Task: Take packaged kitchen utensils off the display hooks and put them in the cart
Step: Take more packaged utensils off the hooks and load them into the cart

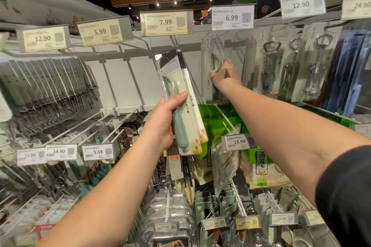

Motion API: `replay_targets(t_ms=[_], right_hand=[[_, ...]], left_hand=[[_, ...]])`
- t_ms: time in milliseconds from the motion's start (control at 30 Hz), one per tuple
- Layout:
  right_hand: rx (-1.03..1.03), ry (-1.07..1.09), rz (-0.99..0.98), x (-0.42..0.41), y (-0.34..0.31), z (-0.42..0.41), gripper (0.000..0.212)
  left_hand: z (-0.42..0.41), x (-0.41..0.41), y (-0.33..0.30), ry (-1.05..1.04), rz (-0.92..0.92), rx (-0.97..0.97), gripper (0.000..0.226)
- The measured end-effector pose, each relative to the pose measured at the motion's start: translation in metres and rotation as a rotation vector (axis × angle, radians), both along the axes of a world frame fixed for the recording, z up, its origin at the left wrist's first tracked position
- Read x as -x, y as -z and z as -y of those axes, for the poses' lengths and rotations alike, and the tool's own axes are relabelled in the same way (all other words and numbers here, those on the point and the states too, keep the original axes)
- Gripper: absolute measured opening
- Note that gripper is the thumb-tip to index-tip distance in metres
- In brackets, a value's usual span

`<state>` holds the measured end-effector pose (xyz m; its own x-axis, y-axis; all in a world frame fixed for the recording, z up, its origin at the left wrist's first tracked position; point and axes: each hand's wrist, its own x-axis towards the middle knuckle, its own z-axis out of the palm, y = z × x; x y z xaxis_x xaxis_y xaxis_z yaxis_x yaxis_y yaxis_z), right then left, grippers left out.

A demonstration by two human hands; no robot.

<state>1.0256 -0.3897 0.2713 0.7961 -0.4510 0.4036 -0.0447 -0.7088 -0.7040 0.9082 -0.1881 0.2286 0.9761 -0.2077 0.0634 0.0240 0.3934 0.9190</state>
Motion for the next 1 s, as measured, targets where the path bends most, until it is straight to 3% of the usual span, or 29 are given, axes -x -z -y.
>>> replay_targets(t_ms=[133, 333, 567, 667, 767, 867, 933, 1000], right_hand=[[-0.011, 0.004, 0.007, -0.007, 0.001, 0.000, 0.061], [-0.012, 0.015, -0.004, -0.012, 0.001, 0.001, 0.061], [-0.028, -0.016, -0.060, 0.019, -0.002, -0.001, 0.080], [-0.161, -0.162, 0.061, 0.058, 0.001, -0.011, 0.058], [-0.139, -0.362, 0.113, 0.110, 0.014, -0.027, 0.039], [-0.065, -0.494, 0.089, 0.151, 0.032, -0.040, 0.038], [-0.032, -0.549, 0.041, 0.162, 0.044, -0.046, 0.047], [0.027, -0.560, -0.010, 0.163, 0.054, -0.051, 0.060]], left_hand=[[-0.001, -0.001, 0.001, 0.001, 0.007, -0.004, 0.062], [-0.004, -0.002, 0.002, 0.003, 0.005, 0.025, 0.066], [-0.008, -0.003, 0.006, 0.001, 0.013, 0.024, 0.070], [-0.009, -0.002, 0.009, 0.012, -0.004, 0.045, 0.056], [-0.008, -0.002, 0.012, 0.010, -0.015, 0.078, 0.044], [-0.003, -0.003, 0.016, -0.015, -0.029, 0.107, 0.052], [0.003, -0.003, 0.019, -0.034, -0.052, 0.113, 0.065], [0.010, -0.001, 0.021, -0.028, -0.065, 0.102, 0.060]])
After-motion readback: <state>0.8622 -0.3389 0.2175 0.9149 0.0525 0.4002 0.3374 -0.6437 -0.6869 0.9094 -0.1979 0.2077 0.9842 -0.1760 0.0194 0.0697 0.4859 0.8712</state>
